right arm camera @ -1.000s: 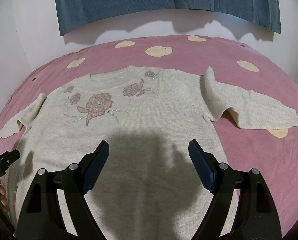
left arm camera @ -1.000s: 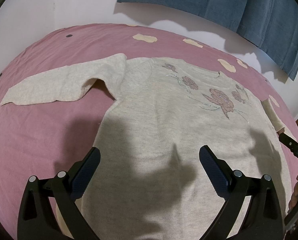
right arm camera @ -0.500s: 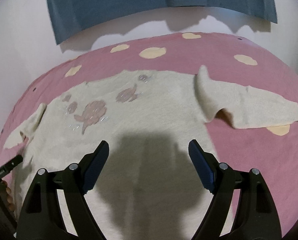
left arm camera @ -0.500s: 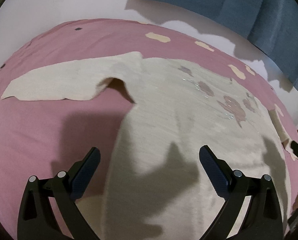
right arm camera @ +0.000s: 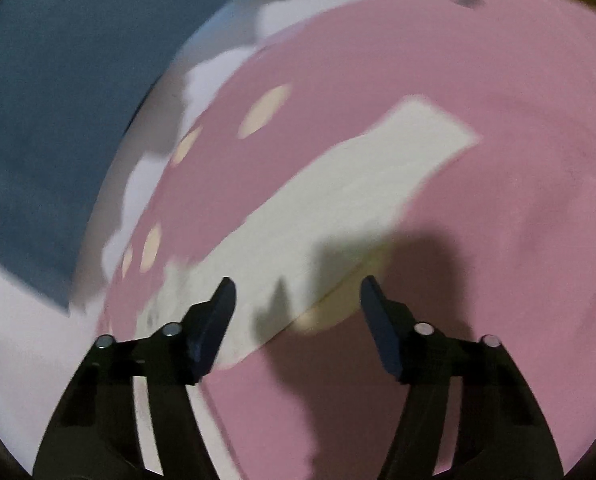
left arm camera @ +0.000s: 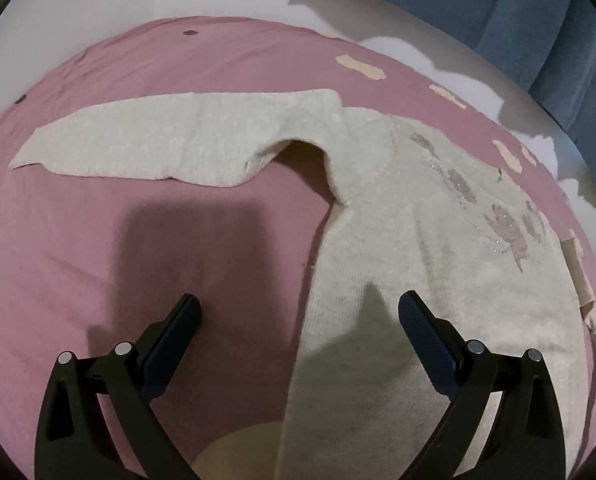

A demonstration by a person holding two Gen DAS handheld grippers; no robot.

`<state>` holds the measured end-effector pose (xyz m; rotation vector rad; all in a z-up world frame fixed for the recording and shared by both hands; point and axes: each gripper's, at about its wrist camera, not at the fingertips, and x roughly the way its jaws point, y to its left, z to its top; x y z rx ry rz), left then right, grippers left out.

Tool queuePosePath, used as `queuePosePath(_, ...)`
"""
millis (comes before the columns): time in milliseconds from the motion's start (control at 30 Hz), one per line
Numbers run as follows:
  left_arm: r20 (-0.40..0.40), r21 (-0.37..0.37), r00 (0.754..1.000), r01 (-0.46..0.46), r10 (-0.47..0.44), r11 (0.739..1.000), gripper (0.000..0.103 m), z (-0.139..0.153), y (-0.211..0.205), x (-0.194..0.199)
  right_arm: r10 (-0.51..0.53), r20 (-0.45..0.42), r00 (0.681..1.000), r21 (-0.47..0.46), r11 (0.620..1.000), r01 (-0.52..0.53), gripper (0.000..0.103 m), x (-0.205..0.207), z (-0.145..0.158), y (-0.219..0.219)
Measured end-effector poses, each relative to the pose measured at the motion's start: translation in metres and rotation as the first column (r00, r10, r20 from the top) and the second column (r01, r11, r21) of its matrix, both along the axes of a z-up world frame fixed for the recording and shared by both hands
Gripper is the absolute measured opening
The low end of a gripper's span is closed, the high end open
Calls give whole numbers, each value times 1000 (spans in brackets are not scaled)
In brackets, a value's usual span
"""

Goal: Fold small clothes
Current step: 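Grasp the sweater sleeve cuff with the right gripper and lift it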

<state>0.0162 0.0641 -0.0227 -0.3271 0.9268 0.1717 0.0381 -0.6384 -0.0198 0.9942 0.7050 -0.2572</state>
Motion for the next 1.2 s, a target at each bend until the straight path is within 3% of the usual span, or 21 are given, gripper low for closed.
queuePosePath(100, -3, -7, 1000, 4, -4, 1000, 98, -1, 2, 0, -75, -12, 997, 82, 994, 75, 53, -6, -19, -38)
queuePosePath(267, -9, -10, 1000, 14, -14, 1000, 98, -2, 3, 1, -136, 62, 989, 223, 968, 119, 46, -2, -42, -74)
queuePosePath(367, -12, -2, 1000, 15, -15, 1000, 98, -2, 2, 1, -159, 82, 984, 234, 963, 136, 32, 6, -50, -85)
queuePosePath(433, -14, -1, 1000, 15, -15, 1000, 98, -3, 1, 1, -177, 75, 981, 240, 958, 154, 14, 10, -56, -93)
queuePosePath(500, -13, -2, 1000, 15, -15, 1000, 98, -3, 1, 1, -183, 75, 980, 247, 956, 160, 5, 9, -62, -97)
queuePosePath(633, -13, 0, 1000, 16, -16, 1000, 98, -3, 1, 0, -182, 97, 978, 214, 964, 158, 4, 6, -57, -98)
queuePosePath(733, -13, 1, 1000, 16, -16, 1000, 98, -3, 1, 0, -237, 101, 966, 156, 963, 219, 4, -10, -50, -104)
queuePosePath(933, -15, 2, 1000, 17, -17, 1000, 98, -4, 1, -1, -296, 88, 951, 134, 950, 283, 4, -22, -41, -123)
queuePosePath(1067, -15, 1, 1000, 17, -17, 1000, 98, -4, 1, -1, -282, 120, 952, 88, 958, 273, 4, -19, -13, -119)
queuePosePath(1200, -16, 1, 1000, 16, -16, 1000, 98, -4, 1, -2, -191, 179, 965, -11, 981, 196, 4, 1, 35, -88)
